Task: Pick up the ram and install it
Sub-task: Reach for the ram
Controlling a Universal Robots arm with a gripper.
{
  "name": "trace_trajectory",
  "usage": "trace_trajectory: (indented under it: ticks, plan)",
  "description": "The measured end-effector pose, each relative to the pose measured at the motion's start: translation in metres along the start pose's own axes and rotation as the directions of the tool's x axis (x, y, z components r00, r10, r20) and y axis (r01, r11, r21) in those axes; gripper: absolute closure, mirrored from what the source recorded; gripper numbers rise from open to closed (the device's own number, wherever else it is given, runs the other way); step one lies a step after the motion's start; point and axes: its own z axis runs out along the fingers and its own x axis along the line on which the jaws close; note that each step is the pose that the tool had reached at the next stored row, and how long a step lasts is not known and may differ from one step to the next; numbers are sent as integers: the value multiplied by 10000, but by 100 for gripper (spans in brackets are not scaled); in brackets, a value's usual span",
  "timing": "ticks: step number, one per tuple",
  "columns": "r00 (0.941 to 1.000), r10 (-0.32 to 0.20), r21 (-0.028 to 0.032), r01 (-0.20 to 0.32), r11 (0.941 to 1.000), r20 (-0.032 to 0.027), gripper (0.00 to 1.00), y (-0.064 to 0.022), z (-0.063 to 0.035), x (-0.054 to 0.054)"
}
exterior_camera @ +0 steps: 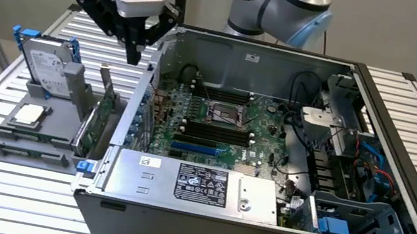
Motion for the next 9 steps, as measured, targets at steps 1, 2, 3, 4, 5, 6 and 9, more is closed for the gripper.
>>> trace_trajectory:
  ticks: [1, 2, 3, 4, 5, 6, 9]
  plan:
    - [10000, -1, 0, 1, 10000, 0, 100, -12, 4, 48]
    - [10000, -2, 0, 2, 10000, 0, 100, -21, 9, 92]
    - [10000, -1, 0, 1, 10000, 0, 100, -29, 15, 137]
    - [10000, -1, 1, 1, 10000, 1, 100, -35, 23, 182]
    - [10000, 0, 3, 0, 10000, -1, 100, -41, 31, 227]
    - [10000, -1, 2, 1, 10000, -1, 100, -47, 41, 272]
    - [10000, -1, 3, 1, 10000, 0, 100, -65, 76, 409]
